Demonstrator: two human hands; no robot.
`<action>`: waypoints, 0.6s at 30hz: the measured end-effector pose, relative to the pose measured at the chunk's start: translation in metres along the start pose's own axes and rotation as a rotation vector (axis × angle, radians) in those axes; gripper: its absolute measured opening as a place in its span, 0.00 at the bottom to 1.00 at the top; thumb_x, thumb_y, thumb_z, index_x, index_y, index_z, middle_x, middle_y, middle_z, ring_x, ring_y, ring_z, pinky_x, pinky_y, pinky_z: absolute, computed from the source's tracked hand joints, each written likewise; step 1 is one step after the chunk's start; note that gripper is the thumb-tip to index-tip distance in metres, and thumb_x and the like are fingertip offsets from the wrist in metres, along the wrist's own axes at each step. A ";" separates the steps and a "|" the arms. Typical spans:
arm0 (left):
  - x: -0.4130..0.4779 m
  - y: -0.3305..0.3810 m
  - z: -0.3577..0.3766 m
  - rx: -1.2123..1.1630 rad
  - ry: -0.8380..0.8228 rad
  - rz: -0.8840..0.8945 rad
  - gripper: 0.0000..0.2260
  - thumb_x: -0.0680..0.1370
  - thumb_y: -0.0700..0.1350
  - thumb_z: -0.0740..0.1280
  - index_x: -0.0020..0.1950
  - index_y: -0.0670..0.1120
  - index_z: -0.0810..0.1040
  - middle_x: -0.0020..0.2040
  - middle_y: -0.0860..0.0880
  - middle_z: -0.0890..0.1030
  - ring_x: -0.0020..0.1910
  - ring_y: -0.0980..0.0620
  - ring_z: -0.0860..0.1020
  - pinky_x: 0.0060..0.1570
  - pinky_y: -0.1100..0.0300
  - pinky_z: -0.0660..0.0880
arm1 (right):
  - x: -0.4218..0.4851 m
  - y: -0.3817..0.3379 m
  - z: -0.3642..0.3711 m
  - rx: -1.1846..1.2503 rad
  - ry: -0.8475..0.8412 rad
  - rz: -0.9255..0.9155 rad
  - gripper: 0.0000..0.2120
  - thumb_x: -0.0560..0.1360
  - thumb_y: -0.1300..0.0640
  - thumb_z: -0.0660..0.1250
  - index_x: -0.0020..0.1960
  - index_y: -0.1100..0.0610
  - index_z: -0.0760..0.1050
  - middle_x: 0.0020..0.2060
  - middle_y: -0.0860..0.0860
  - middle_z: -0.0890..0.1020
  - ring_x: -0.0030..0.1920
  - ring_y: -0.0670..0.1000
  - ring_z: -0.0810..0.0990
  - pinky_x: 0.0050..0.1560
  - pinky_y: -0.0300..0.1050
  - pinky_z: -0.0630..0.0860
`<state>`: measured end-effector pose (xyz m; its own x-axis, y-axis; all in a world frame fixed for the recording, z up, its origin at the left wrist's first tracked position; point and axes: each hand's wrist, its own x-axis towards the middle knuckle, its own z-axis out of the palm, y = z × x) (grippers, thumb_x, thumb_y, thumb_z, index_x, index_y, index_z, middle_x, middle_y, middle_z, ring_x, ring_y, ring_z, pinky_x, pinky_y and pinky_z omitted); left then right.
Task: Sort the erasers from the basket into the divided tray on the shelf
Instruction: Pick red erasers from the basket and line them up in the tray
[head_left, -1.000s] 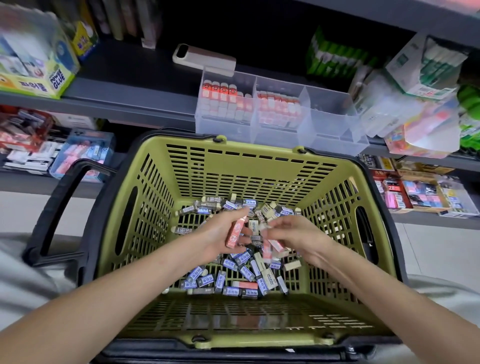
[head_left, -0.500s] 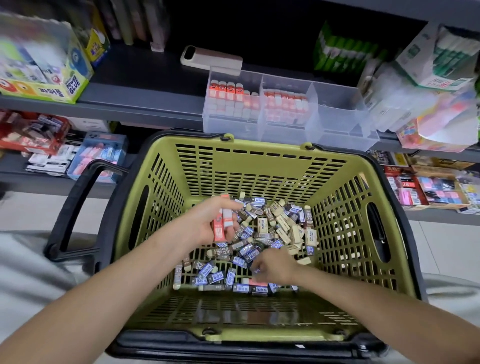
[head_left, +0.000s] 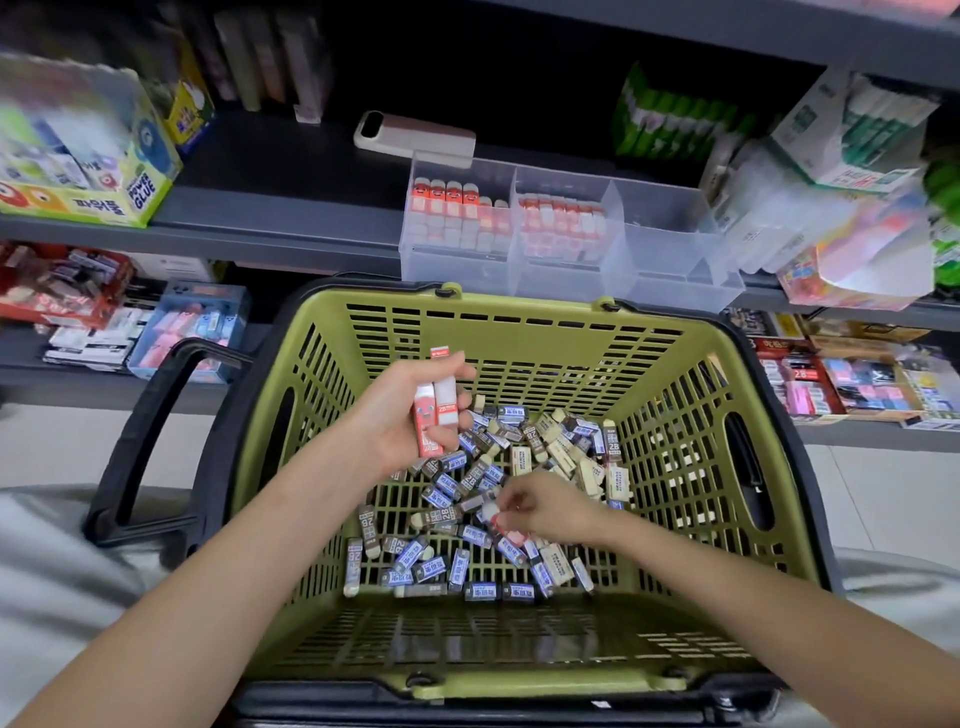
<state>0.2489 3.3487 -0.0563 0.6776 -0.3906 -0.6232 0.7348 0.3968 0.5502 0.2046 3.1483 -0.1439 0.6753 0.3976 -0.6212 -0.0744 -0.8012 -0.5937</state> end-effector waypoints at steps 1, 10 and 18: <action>-0.002 0.002 0.002 0.005 -0.020 0.021 0.09 0.72 0.45 0.67 0.47 0.42 0.74 0.30 0.46 0.72 0.25 0.52 0.70 0.18 0.68 0.60 | -0.006 -0.007 -0.013 0.155 0.011 -0.009 0.07 0.76 0.58 0.67 0.50 0.60 0.77 0.41 0.51 0.81 0.38 0.45 0.79 0.42 0.39 0.78; -0.010 0.049 0.011 0.007 -0.015 0.405 0.14 0.69 0.50 0.68 0.48 0.44 0.69 0.28 0.48 0.74 0.23 0.53 0.71 0.15 0.69 0.60 | -0.049 -0.071 -0.120 0.960 0.285 -0.306 0.17 0.67 0.63 0.70 0.55 0.59 0.76 0.39 0.56 0.84 0.38 0.53 0.83 0.38 0.39 0.80; 0.005 0.104 0.012 0.055 0.055 0.616 0.17 0.73 0.57 0.67 0.48 0.44 0.70 0.30 0.49 0.75 0.25 0.54 0.73 0.16 0.66 0.61 | 0.010 -0.136 -0.194 0.825 0.716 -0.355 0.12 0.72 0.69 0.68 0.55 0.63 0.76 0.33 0.52 0.83 0.29 0.47 0.81 0.31 0.37 0.78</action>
<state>0.3289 3.3776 0.0042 0.9761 -0.0593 -0.2092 0.2109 0.4917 0.8448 0.3636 3.1744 0.0304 0.9971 -0.0145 -0.0751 -0.0758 -0.0529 -0.9957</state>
